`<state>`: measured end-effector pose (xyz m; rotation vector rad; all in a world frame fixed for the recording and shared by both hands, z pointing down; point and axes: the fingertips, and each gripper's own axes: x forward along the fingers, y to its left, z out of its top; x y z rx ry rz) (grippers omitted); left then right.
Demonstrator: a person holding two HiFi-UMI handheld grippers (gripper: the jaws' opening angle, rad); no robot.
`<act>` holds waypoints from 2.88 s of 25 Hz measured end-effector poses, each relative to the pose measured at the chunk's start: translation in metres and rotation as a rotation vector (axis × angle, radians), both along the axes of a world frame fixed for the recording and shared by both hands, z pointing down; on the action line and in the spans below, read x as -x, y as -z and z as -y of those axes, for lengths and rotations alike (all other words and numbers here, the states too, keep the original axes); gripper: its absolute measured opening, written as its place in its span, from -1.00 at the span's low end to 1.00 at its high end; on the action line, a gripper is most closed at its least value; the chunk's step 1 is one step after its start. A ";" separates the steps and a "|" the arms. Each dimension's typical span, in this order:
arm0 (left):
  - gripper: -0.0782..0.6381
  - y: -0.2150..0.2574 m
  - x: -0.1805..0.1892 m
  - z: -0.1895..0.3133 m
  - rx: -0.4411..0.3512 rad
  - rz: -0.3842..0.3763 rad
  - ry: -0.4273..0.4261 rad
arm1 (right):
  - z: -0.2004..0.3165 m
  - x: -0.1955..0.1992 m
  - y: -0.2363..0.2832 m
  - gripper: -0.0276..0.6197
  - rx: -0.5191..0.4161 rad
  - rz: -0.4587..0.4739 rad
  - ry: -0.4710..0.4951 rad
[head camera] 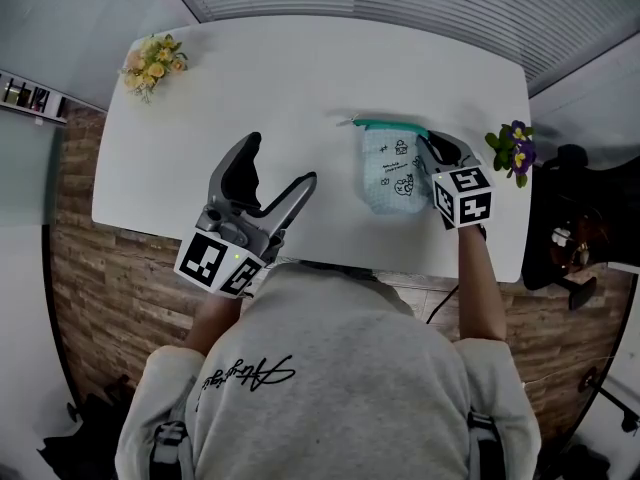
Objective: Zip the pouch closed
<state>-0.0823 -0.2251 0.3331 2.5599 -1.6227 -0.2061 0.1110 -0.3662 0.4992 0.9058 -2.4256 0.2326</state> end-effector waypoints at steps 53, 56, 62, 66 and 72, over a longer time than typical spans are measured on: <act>0.01 0.006 -0.059 0.001 0.099 -0.344 -0.453 | -0.100 0.001 0.197 -0.74 -0.422 0.361 0.052; -0.08 0.010 -0.060 0.000 0.087 -0.346 -0.462 | -0.099 0.001 0.196 -0.74 -0.423 0.355 0.050; -0.52 0.015 -0.057 0.002 0.067 -0.344 -0.444 | -0.100 -0.004 0.194 -0.74 -0.424 0.351 0.042; -0.59 0.015 -0.058 0.002 0.068 -0.334 -0.441 | -0.101 -0.006 0.190 -0.74 -0.424 0.344 0.045; -0.65 0.015 -0.057 0.001 0.072 -0.340 -0.437 | -0.103 -0.008 0.181 -0.74 -0.403 0.355 0.034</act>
